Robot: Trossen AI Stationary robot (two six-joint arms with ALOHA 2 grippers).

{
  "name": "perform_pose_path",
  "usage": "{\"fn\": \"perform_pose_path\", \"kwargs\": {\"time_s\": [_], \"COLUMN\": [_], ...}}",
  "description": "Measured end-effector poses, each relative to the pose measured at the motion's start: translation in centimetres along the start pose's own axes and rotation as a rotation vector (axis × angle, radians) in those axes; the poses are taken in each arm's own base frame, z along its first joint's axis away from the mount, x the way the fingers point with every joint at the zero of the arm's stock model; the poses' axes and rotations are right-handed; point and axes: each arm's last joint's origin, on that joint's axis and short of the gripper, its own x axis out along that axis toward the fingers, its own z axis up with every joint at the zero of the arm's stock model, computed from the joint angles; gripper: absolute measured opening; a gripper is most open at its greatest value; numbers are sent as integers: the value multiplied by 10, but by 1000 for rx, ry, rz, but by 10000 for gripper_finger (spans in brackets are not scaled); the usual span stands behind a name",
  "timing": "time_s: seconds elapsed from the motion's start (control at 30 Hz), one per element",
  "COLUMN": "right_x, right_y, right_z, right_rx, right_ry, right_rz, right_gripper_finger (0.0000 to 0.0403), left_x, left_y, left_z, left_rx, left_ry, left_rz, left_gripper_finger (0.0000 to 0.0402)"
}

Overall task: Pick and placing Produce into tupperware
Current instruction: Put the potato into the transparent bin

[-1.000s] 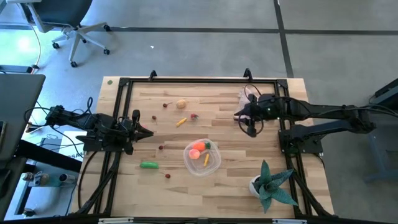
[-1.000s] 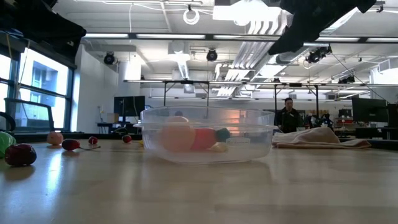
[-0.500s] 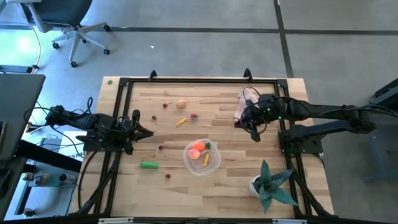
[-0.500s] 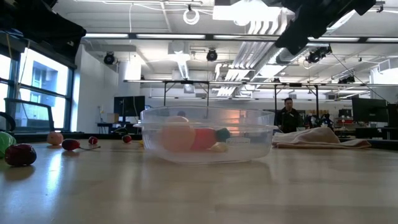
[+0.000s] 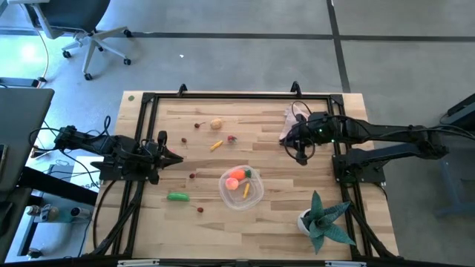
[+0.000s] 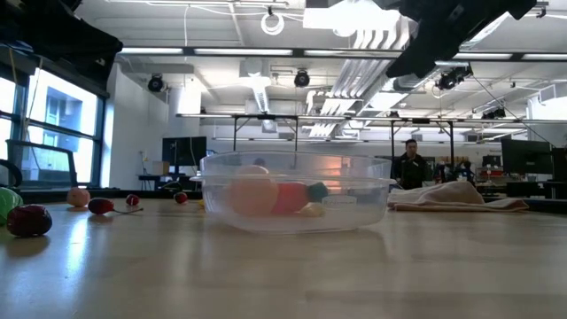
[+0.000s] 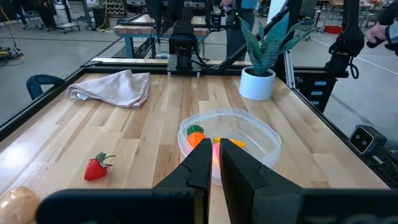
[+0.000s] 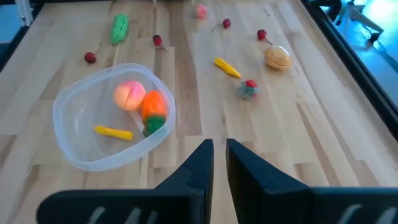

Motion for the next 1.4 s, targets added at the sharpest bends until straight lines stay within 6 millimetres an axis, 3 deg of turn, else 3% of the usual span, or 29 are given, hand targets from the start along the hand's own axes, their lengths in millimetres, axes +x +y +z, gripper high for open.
{"fn": "perform_pose_path", "kwargs": {"time_s": [0.87,1.17,1.4], "right_x": [0,0,0], "right_y": [0,0,0], "right_z": [0,0,0], "right_rx": [0,0,0], "right_ry": [0,-2,-4], "right_rz": [-11,-11,-11], "right_gripper_finger": [32,32,32], "left_x": [-1,-17,-13], "left_y": [0,9,7], "left_z": [11,58,105], "left_rx": [-10,-37,-25], "left_ry": [-113,-101,0], "left_rz": [29,356,437], "left_gripper_finger": [21,21,21]}}
